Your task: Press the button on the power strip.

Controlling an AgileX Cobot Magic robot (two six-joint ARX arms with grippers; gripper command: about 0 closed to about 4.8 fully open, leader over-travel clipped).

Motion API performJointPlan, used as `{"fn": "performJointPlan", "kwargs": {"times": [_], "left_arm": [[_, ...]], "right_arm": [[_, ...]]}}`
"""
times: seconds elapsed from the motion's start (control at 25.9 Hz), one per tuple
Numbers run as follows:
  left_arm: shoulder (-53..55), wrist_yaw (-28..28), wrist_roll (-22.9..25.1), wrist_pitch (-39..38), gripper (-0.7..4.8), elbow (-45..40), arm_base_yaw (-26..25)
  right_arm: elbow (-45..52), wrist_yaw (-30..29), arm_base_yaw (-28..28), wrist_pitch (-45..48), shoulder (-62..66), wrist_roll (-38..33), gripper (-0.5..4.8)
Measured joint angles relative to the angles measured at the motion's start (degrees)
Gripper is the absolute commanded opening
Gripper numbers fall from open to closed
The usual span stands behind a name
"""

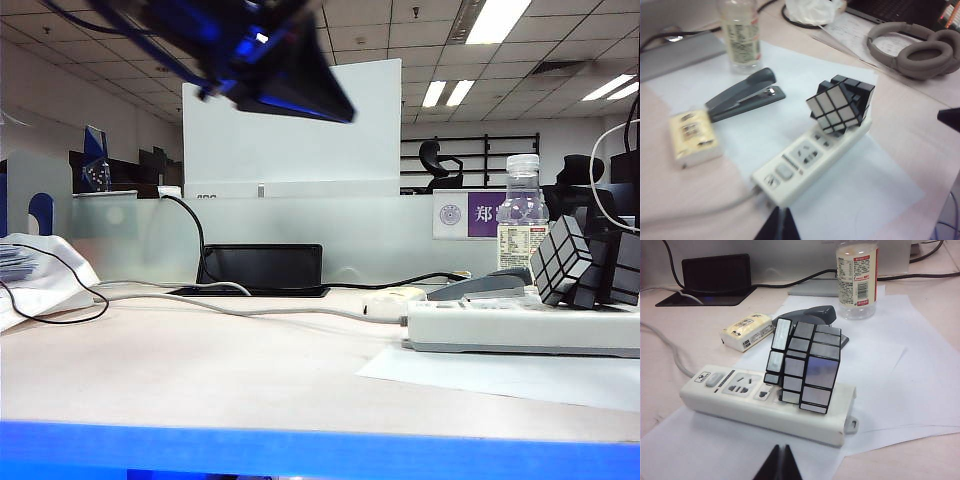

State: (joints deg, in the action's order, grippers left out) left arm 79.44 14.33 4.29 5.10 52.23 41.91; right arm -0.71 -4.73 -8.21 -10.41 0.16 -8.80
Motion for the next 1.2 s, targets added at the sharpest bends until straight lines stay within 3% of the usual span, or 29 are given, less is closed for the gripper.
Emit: {"fn": "performJointPlan", "kwargs": {"times": [0.5,0.81,1.2], "left_arm": [[-28.94,-10.97,-2.8,0.31,-0.05,-21.09,0.04],[-47.01,-20.55,-2.84,-13.2,-0.05,-24.81,0.02],[-62.23,-22.08,-7.02,-22.25,-0.05,-30.71,0.04]], "right_arm": [[0.0,-0.5,0.0,0.0,0.0,0.0,0.0],[0.0,-0.48,0.0,-0.02,0.0,0.0,0.0],[0.0,-1.18,0.0,0.0,0.0,-0.02,0.0]]}}
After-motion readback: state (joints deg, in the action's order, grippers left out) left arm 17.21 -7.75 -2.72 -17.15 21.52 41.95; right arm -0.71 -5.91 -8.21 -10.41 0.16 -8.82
